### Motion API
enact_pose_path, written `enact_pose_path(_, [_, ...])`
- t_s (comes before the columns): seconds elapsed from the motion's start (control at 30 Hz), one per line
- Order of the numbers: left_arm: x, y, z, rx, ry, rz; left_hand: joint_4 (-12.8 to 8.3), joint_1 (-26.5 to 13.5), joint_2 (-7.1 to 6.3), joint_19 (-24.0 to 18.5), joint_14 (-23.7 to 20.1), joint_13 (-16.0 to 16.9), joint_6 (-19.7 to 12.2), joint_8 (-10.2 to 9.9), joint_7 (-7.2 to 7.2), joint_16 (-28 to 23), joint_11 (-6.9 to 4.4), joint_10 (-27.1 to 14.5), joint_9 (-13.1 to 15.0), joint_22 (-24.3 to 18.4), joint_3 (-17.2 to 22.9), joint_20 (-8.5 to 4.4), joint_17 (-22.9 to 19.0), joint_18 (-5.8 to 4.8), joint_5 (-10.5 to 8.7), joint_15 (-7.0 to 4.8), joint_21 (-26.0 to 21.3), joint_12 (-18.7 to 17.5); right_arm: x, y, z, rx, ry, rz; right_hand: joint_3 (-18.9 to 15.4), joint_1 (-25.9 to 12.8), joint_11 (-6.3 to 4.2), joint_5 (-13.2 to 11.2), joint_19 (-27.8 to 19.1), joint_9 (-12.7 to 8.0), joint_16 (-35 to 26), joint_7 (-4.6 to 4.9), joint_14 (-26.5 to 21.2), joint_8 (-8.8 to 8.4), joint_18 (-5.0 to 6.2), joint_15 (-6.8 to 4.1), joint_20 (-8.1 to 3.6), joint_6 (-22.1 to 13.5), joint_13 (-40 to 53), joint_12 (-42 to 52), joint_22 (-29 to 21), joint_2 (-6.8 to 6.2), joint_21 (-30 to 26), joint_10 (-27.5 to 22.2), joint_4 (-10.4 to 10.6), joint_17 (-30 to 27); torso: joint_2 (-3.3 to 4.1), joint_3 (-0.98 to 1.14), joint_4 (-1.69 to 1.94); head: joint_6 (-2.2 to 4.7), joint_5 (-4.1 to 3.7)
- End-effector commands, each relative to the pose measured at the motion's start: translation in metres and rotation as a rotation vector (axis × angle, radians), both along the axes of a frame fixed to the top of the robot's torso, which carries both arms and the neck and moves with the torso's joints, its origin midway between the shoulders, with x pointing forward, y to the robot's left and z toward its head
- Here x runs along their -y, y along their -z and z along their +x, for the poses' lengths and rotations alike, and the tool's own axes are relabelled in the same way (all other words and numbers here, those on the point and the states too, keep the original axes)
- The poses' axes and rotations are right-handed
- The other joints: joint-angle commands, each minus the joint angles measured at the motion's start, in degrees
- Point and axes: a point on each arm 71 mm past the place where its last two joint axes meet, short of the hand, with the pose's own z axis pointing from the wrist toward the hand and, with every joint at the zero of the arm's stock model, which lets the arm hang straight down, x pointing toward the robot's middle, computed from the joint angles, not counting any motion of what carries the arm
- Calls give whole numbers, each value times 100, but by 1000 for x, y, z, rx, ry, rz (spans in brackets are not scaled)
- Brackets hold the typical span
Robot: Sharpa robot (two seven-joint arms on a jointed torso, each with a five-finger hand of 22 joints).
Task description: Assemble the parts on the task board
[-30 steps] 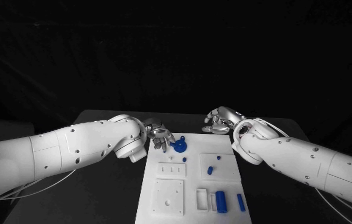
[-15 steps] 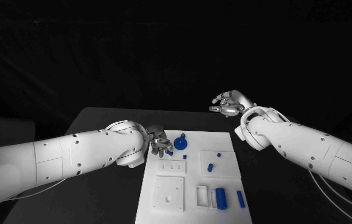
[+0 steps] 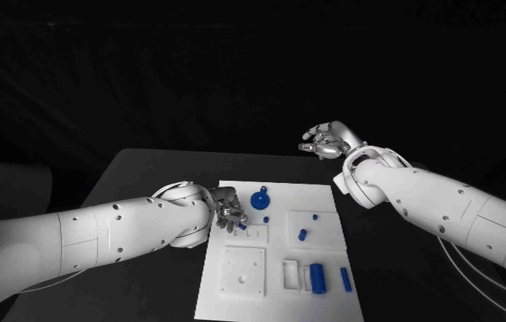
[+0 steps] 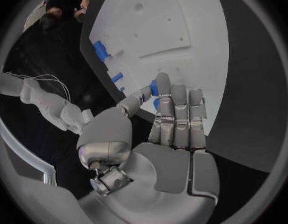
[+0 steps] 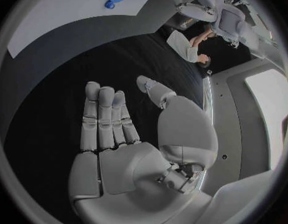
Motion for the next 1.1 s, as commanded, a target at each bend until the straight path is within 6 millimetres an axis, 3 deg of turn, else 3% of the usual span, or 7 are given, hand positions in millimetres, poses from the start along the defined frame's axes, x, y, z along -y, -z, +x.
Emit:
enact_pose_path(0.03, [2, 2, -1, 64, 5, 13, -14, 64, -10, 67, 64, 13, 409, 16, -372, 32, -29, 50, 33, -7, 33, -446, -7, -56, 53, -10, -21, 27, -2, -2, -1, 22, -12, 14, 12, 33, 10, 3, 15, 11, -91, 44, 9, 4, 77, 14, 31, 74, -123, -36, -43, 14, -92, -16, -69, -72, 5, 0, -14, -22, -24])
enact_pose_path(0.13, [1, 6, -2, 78, 1, 16, -14, 64, -11, 68, 64, 13, 410, 15, -372, 33, -30, 50, 33, -7, 33, -447, -7, -55, 53, -11, -21, 27, -1, -2, -1, 21, -11, 13, 14, 35, 10, 4, 18, 11, -95, 44, 12, 4, 77, 14, 32, 75, -132, -36, -45, 14, -97, -14, -73, -75, 3, -5, -9, -49, -29])
enact_pose_path(1.1, [11, 18, -2, 60, 24, 36, -7, 40, -35, 149, 117, 45, 467, 11, -394, 76, -53, 99, 83, 8, 35, -474, -17, -56, 121, -45, -21, 59, -4, -1, -1, 0, -19, 10, 12, -8, 0, 143, 122, 18, -133, 36, 82, 6, 77, 2, 23, 93, -286, 15, -62, 47, -180, 21, -96, -114, 3, 4, -8, -88, -34])
